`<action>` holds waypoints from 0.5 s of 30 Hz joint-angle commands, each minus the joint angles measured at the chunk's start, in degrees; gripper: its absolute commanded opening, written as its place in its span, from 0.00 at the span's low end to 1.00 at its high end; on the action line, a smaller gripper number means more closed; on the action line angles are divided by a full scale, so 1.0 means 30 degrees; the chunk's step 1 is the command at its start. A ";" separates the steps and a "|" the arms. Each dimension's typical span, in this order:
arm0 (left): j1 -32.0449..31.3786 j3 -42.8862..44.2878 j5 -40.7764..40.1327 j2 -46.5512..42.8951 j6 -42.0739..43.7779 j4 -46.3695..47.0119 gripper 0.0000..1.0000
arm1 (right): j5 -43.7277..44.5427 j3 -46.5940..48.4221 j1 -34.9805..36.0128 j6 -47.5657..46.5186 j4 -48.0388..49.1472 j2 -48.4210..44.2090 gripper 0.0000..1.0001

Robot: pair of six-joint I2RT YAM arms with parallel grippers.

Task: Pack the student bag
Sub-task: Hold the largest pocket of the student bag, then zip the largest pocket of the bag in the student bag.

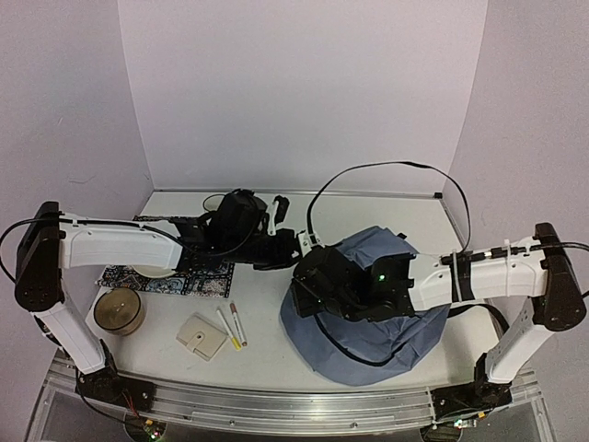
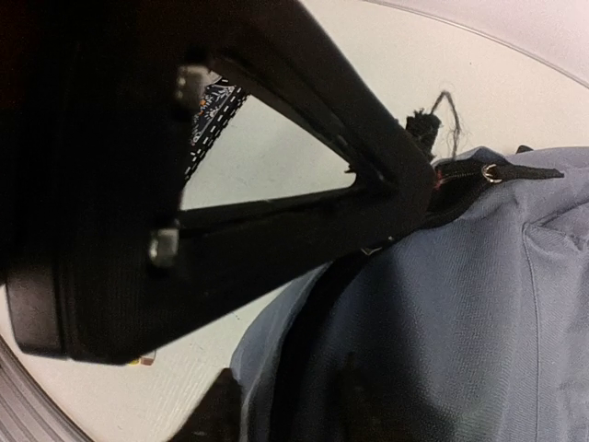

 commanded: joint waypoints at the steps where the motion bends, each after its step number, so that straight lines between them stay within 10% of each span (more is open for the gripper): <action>1: -0.0229 0.0720 -0.0044 -0.0930 0.0458 0.1688 0.00 | 0.0265 0.0023 0.0029 -0.0294 -0.0859 -0.0129 0.09; 15: 0.2027 0.5168 -0.3055 0.2897 0.3560 -0.0970 0.00 | -0.5704 -0.2667 0.0480 -0.5521 -0.0621 -0.4243 0.00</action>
